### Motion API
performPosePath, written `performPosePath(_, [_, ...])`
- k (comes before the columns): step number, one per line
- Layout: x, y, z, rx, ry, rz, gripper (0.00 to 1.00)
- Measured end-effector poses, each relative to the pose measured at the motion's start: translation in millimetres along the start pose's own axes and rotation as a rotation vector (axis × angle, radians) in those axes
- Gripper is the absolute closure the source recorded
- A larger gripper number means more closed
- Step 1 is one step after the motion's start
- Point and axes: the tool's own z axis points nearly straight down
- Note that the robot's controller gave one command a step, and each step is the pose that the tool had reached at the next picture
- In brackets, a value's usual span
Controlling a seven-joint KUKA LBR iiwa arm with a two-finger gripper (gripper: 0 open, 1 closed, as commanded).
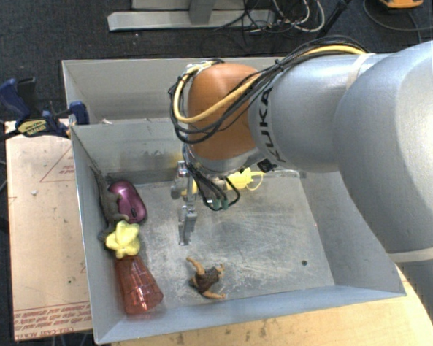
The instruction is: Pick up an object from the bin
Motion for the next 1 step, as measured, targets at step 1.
performPosePath(1, [-2.1, -0.5, -4.6, -0.001, -0.008, 0.002, 0.00])
